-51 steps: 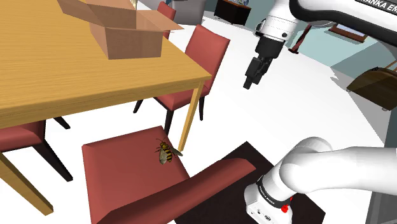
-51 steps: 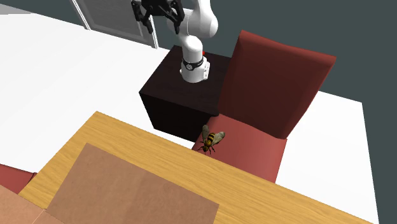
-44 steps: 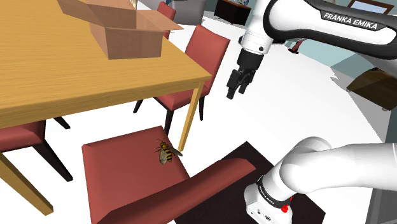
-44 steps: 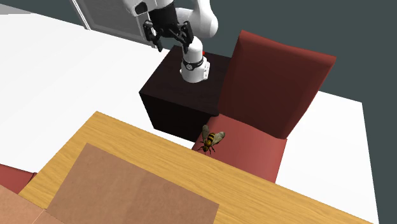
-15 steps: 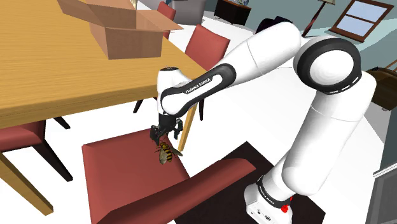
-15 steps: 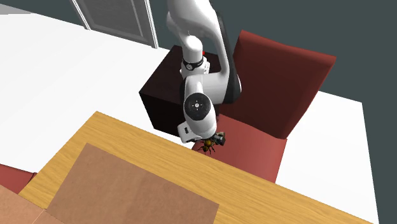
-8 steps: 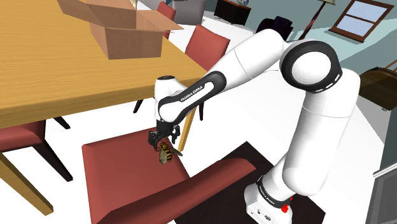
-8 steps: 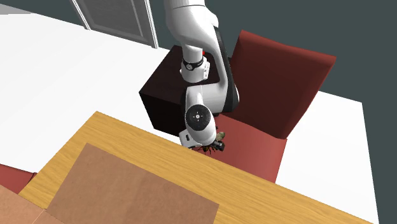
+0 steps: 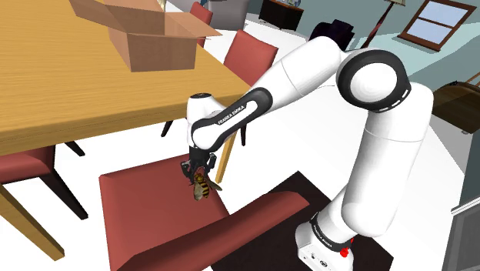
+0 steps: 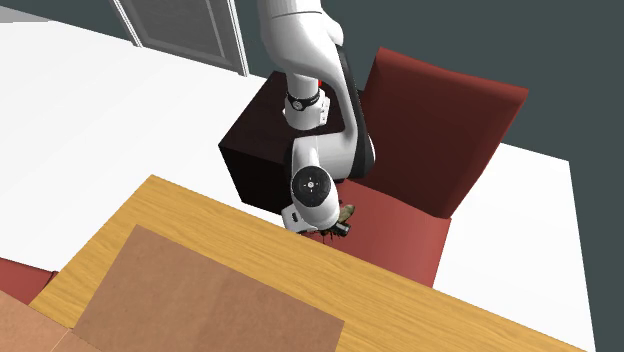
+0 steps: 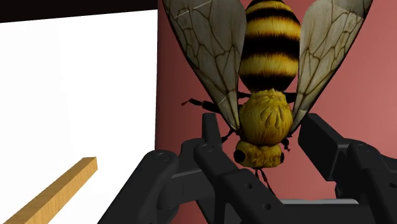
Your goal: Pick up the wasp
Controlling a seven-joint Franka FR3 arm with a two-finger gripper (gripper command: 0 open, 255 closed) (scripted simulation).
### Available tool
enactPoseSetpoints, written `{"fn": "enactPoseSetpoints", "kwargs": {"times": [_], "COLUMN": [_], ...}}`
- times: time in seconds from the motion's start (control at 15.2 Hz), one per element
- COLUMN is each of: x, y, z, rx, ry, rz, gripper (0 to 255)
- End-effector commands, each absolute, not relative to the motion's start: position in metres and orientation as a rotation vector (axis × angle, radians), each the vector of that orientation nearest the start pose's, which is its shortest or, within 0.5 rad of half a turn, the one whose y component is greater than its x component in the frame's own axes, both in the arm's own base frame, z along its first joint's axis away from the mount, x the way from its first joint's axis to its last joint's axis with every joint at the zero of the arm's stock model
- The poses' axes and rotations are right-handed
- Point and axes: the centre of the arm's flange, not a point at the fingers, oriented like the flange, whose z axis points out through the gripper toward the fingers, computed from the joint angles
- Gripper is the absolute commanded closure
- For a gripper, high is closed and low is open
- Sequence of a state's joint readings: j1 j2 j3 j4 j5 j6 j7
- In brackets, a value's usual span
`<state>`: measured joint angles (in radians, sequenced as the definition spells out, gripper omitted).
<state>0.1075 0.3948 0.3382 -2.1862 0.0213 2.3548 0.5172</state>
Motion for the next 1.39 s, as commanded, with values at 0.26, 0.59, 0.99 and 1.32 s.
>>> {"fn": "enactPoseSetpoints", "kwargs": {"times": [0.26, 0.59, 0.99, 1.32], "x": [0.481, 0.481, 0.481, 0.481], "y": [0.236, 0.236, 0.236, 0.236], "z": [0.202, 0.229, 0.260, 0.277], "rx": [-3.081, -3.081, -3.081, -3.081], "ry": [0.152, 0.152, 0.152, 0.152], "rz": [0.386, 0.386, 0.386, 0.386], "gripper": [255, 255, 255, 255]}}
